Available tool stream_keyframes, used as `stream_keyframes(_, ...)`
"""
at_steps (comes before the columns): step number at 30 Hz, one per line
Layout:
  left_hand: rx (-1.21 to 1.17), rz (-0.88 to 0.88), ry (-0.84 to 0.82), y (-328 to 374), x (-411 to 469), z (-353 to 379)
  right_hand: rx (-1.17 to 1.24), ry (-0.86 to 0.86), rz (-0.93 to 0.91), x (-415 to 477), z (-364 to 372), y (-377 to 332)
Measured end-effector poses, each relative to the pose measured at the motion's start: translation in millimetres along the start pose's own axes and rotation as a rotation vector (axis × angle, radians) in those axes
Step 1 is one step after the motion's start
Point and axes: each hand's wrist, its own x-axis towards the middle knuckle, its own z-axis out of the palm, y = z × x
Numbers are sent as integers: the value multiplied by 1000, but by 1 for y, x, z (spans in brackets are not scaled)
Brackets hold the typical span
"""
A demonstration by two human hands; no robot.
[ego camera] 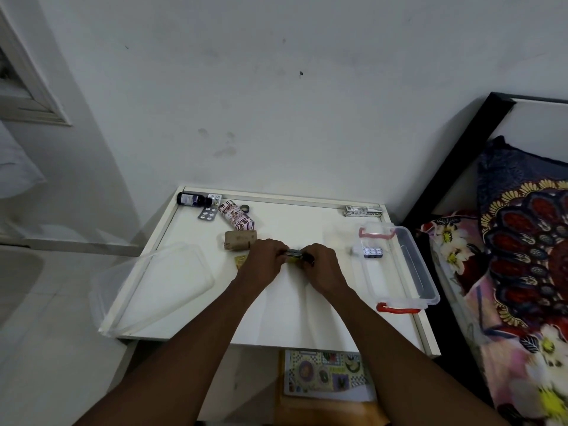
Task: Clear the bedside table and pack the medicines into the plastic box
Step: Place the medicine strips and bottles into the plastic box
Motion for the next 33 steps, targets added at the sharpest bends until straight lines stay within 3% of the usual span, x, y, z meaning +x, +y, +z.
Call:
stream_keyframes(13, -121, -125, 28, 5, 1, -1, 121, 58, 53, -3, 4, -7)
stream_keyframes(25, -45, -157, -22, 13, 4, -2, 121, 122, 137, -6, 19, -19)
stream_keyframes(33, -160, -223, 6, 7, 6, 1, 128, 117, 73, -8, 19, -14)
